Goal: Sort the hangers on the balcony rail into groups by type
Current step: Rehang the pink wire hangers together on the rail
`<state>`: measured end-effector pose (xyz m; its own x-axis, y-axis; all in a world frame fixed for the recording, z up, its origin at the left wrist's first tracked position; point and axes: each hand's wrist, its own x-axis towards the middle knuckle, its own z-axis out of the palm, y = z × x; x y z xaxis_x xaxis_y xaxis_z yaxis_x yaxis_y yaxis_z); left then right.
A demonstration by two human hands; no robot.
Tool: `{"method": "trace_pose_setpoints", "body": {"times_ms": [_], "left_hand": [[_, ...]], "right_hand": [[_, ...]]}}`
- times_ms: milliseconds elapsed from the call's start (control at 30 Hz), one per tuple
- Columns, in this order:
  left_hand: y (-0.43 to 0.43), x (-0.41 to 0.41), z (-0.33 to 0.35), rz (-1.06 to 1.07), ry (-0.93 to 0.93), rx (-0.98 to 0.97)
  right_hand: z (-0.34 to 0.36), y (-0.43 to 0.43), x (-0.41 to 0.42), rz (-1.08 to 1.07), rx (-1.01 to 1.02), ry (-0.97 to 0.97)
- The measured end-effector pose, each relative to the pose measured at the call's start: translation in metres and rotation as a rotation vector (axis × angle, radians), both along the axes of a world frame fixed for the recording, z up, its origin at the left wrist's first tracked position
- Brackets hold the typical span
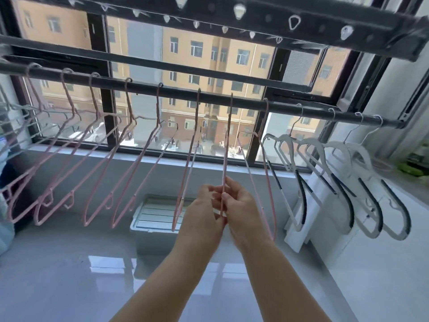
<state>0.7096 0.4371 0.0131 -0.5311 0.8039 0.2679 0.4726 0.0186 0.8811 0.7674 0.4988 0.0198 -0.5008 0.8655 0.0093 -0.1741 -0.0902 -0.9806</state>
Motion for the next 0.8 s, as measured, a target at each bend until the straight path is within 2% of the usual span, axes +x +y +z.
{"method": "trace_pose_setpoints", "body": {"times_ms": [267,367,433,500,567,633,733,800], "left_hand": [[0.0,0.0,0.001,-0.034,0.072,-0.057],[-0.002,-0.001,-0.001,-0.08,0.094,-0.072],[-0.006,-0.005,0.001,-0.11,0.102,-0.09],[-0.011,-0.013,0.007,-0.101,0.16,-0.085],[-0.017,-0.025,0.015,-0.055,0.21,-0.012],[-0.021,-0.04,0.022,0.01,0.243,0.046],[-0.023,-0.06,0.021,0.09,0.268,-0.012],[-0.025,-0.068,0.017,0.067,0.238,-0.102]], "right_hand": [[0.007,-0.004,0.001,-0.076,-0.01,-0.015],[0.005,-0.003,0.002,-0.094,0.009,-0.079],[0.003,-0.005,0.004,-0.144,0.098,-0.208],[0.0,-0.01,0.006,-0.227,0.291,-0.327],[0.0,-0.019,0.006,-0.305,0.501,-0.334],[0.0,-0.027,0.002,-0.326,0.628,-0.3],[0.001,-0.035,-0.006,-0.234,0.624,-0.263],[0.001,-0.039,-0.012,-0.141,0.579,-0.286]]}}
